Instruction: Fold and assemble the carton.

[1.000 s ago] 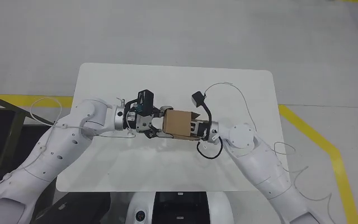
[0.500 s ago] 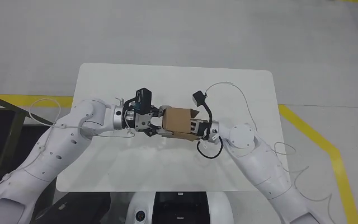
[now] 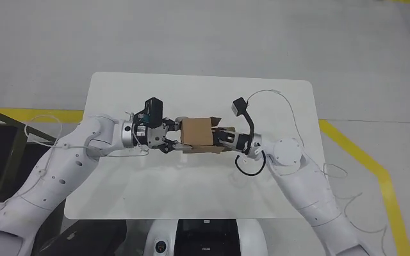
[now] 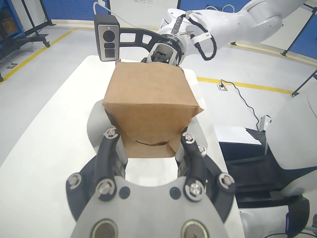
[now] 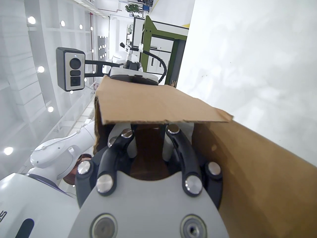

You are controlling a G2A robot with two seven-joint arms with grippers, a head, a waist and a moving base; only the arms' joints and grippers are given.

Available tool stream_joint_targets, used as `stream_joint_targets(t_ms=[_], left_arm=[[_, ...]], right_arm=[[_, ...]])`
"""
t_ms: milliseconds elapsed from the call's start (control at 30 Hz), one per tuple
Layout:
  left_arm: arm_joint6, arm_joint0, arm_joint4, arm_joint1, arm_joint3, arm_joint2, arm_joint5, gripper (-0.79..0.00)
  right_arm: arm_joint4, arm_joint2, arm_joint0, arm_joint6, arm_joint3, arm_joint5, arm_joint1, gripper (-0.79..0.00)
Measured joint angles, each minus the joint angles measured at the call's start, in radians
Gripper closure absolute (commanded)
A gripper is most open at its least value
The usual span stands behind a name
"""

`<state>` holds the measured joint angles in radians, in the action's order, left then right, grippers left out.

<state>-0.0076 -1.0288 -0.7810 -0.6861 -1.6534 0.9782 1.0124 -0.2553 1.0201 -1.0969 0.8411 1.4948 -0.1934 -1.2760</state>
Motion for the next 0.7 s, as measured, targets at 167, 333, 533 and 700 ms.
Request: stream_joint_targets(t_ms=[167,333,533,700], left_arm=[[0.041,-0.018,-0.009,0.013,0.003,0.024,0.000,-0.342],[0.076,-0.036,-0.020,0.026,0.003,0.046,0.000,-0.339],[0.098,-0.046,-0.030,0.035,0.014,0.062,0.000,-0.336],[0.111,-0.044,-0.039,0.035,0.027,0.071,0.000,-0.332]], right_arm=[[-0.014,0.045,-0.012,0.012,0.004,0.002,0.010,-0.209],[-0.028,0.105,-0.037,0.011,0.024,-0.016,0.023,0.000],[-0.052,0.167,-0.092,0.039,0.092,-0.032,0.039,0.000],[-0.037,0.186,-0.158,0.067,0.178,-0.034,0.051,0.000]])
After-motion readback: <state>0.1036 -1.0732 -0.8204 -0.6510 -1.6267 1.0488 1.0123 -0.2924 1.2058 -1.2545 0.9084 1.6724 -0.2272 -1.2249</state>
